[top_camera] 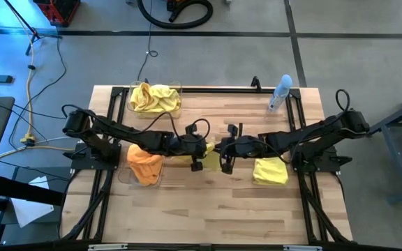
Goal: Sort microfiber towel by color & place in baskets
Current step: Put the yellow microfiber towel into the top transparent bin
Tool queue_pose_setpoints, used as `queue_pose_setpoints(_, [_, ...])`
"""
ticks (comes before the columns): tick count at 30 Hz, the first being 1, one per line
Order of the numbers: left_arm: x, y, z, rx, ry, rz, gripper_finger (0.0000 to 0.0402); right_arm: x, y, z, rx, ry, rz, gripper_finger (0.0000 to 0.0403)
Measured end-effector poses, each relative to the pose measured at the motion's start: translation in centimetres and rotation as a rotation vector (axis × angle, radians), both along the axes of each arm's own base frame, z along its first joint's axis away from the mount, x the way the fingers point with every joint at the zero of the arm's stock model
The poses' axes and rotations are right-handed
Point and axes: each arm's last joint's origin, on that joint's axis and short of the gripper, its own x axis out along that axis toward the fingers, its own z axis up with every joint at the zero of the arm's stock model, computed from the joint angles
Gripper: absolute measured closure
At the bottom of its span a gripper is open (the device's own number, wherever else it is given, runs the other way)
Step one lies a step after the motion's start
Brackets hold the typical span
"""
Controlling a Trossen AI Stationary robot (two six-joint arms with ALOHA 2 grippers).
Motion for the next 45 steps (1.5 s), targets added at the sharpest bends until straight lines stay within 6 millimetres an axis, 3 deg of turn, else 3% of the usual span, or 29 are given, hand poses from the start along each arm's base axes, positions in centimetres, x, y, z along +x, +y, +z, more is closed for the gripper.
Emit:
queue_pose_setpoints(3, [-0.5, 0.7, 0.3, 0.011, 0.036, 0.013, 0.0391, -0.2, 0.0, -0.4, 0.026, 0.044, -0.02, 0.0353])
queue_pose_setpoints(7, [-2.0, 2.4, 1.9, 0.019, 0.061, 0.074, 0.0393, -0.8, -0.1, -1.2, 0.076, 0.122, -0.064, 0.0309])
queue_pose_setpoints(12, [-5.0, 5.4, 6.4, 0.095, -0.026, 0.152, 0.0399, -1.2, -0.3, -2.3, 0.13, 0.165, -0.14, 0.0275])
queue_pose_setpoints(17, [-8.8, 8.9, 11.4, 0.252, -0.164, 0.179, 0.04, -1.9, -0.5, -5.1, 0.12, 0.147, -0.177, 0.027])
queue_pose_setpoints(22, [-11.7, 13.0, 13.4, 0.309, -0.23, 0.17, 0.0401, -2.8, -0.7, -7.2, 0.174, 0.076, -0.195, 0.0269])
queue_pose_setpoints(27, [-13.0, 17.2, 12.7, 0.257, -0.233, 0.072, 0.0401, -3.0, -0.9, -7.5, 0.186, 0.041, -0.194, 0.0269])
queue_pose_setpoints(32, [-13.8, 20.6, 10.3, 0.164, -0.121, 0.125, 0.0401, -2.9, -0.9, -7.5, 0.19, 0.042, -0.185, 0.0269])
queue_pose_setpoints(38, [-14.9, 22.5, 6.9, 0.062, 0.125, 0.236, 0.0402, -2.9, -0.9, -7.5, 0.169, 0.048, -0.17, 0.0269])
queue_pose_setpoints(45, [-14.0, 24.4, 2.5, -0.014, 0.341, 0.306, 0.0401, -3.0, -0.9, -7.5, 0.169, 0.05, -0.172, 0.0269])
